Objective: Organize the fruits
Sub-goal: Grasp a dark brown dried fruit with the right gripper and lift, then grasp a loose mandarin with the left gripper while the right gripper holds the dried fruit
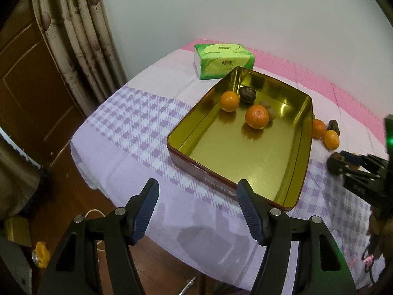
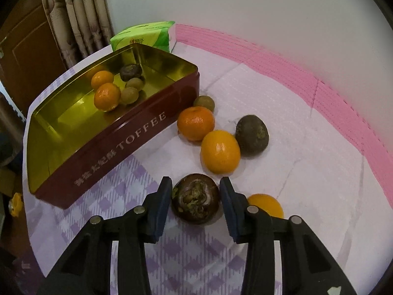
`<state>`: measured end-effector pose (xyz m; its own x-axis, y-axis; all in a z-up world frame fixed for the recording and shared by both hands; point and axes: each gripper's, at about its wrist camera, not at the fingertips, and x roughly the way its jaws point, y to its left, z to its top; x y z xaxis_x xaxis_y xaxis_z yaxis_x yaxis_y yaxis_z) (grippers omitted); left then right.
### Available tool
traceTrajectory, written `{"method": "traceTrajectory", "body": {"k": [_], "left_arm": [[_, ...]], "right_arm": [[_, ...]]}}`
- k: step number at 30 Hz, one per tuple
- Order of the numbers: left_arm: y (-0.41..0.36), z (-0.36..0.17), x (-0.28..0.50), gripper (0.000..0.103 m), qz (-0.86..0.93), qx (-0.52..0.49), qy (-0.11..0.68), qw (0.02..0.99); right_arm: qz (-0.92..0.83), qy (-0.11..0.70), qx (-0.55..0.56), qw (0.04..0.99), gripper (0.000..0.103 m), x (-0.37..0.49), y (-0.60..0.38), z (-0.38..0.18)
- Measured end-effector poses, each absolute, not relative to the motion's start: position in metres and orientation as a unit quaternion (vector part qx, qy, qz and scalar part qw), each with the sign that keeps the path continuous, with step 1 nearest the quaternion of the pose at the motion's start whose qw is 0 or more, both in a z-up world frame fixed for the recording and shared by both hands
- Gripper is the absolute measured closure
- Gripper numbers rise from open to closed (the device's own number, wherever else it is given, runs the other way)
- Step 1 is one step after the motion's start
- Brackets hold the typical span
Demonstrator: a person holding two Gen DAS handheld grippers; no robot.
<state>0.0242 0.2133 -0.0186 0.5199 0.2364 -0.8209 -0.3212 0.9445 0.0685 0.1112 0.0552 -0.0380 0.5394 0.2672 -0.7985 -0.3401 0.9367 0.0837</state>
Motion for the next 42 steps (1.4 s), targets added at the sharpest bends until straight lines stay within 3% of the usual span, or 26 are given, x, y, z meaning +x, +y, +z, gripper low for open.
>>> {"method": "traceTrajectory", "body": {"k": [7,15,24,42], "left_arm": [[0.203,-0.015,0.020,0.036,0.160,-0.021,0.449,0.879],[0.161,-0.001,0.010,0.036,0.093,0.052,0.406,0.908],[0.095,-0.001,-0.003,0.036,-0.039,0.125,0.397,0.909],[0.054,-0.001,0.094,0.036,-0.114,-0.007,0.459,0.881]], "right_arm": [[0.128,0.395,0.049,0.908,0.066,0.056,-0.022,-0.013],[-0.023,0.419,0.103,0.902,0.066,0.027,-0.152,-0.047],[-0.055,0.414,0.107,0.902,0.066,0.021,-0.183,-0.071],[-0.039,0.396,0.144,0.906,0.063,0.017,-0.195,-0.080]]}}
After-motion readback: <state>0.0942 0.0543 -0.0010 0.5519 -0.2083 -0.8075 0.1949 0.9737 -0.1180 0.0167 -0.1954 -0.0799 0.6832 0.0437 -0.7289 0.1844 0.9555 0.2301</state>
